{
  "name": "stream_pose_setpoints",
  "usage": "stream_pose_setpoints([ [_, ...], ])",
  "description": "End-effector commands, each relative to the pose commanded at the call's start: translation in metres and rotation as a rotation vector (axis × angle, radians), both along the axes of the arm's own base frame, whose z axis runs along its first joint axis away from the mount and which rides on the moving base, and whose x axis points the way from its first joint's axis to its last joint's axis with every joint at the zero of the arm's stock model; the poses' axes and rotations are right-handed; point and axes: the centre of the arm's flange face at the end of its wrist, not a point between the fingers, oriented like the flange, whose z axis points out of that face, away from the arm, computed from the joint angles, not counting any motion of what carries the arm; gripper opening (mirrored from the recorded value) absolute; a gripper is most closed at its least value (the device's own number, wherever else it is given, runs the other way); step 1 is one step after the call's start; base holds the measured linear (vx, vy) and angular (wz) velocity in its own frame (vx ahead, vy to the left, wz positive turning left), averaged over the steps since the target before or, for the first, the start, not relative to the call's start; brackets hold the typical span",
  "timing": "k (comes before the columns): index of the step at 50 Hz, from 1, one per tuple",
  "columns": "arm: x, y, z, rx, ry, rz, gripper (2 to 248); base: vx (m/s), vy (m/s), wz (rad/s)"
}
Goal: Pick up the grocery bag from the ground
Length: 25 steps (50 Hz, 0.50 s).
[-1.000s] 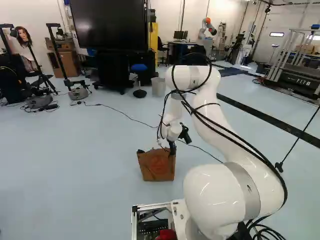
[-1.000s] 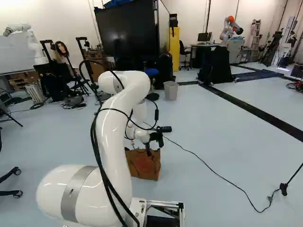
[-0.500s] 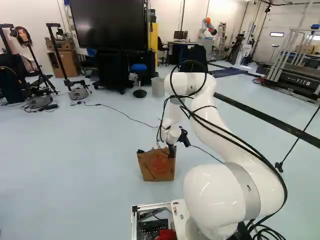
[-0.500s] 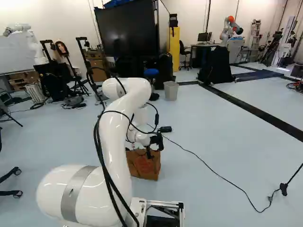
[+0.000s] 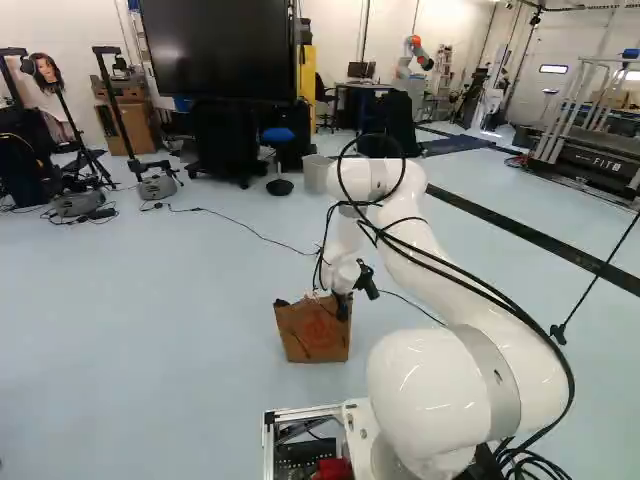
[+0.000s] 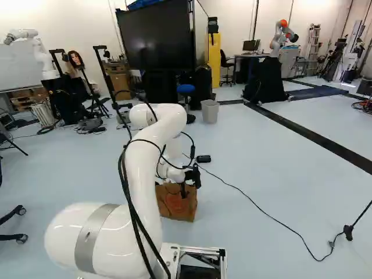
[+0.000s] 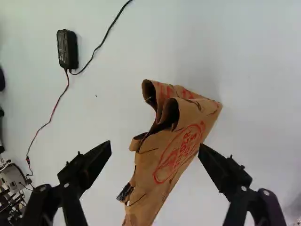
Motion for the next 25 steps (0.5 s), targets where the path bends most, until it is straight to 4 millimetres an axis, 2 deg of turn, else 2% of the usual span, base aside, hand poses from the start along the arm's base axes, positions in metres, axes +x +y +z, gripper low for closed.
stream_pose_setpoints([
  [25,0.001,0.000,-0.037,0.000,0.011,0.000,247,0.000,0.000,0.000],
])
